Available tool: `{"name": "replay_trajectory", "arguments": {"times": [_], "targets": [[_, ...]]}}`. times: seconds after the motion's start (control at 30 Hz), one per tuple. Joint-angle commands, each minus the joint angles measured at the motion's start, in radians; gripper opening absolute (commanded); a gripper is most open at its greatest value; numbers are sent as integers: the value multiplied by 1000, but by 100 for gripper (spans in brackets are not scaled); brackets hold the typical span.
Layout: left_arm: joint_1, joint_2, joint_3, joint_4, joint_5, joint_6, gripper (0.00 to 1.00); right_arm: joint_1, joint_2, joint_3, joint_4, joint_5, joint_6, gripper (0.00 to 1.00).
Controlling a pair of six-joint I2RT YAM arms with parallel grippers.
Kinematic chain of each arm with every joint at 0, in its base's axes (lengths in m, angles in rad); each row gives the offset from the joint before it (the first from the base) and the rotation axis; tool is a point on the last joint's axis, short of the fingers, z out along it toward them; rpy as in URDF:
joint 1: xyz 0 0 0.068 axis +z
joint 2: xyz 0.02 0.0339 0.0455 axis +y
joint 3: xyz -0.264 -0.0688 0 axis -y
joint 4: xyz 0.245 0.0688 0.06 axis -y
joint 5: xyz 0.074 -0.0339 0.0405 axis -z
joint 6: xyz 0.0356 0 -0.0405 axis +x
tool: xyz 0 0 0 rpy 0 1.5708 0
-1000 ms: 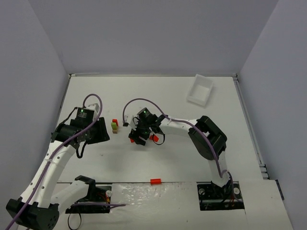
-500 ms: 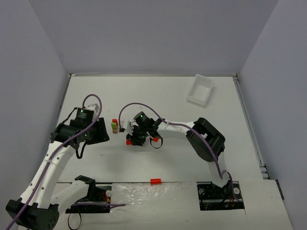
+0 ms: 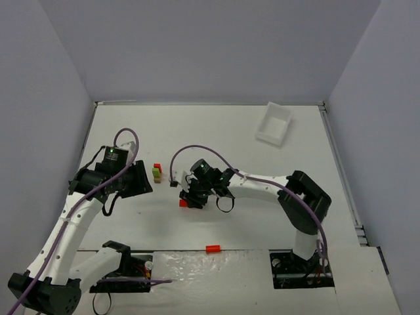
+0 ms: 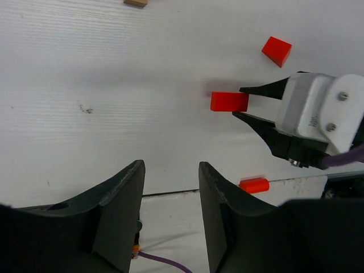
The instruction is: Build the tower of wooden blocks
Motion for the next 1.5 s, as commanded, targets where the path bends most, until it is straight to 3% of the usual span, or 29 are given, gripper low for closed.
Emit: {"name": "replay_trajectory", "arguments": {"times": [0.0, 0.3, 0.6, 1.0, 1.23, 1.47], "targets": [[9, 42, 167, 29, 151, -59, 40, 12, -236, 9, 107, 54, 99, 0], [-1, 74, 290, 192, 421, -147, 40, 23, -408, 30, 236, 135, 179, 0], [-27, 90, 313, 225, 440, -136, 40, 33, -452, 62, 276, 138, 201, 0], [-30, 111, 294, 221, 360, -106, 40, 37, -472, 69, 282, 135, 206, 0], [-31, 137, 288, 222, 397, -101, 39, 37, -478, 75, 284, 138, 205, 0], [-31, 151, 288, 227, 433, -99, 28, 37, -470, 82, 292, 136, 200, 0]]}}
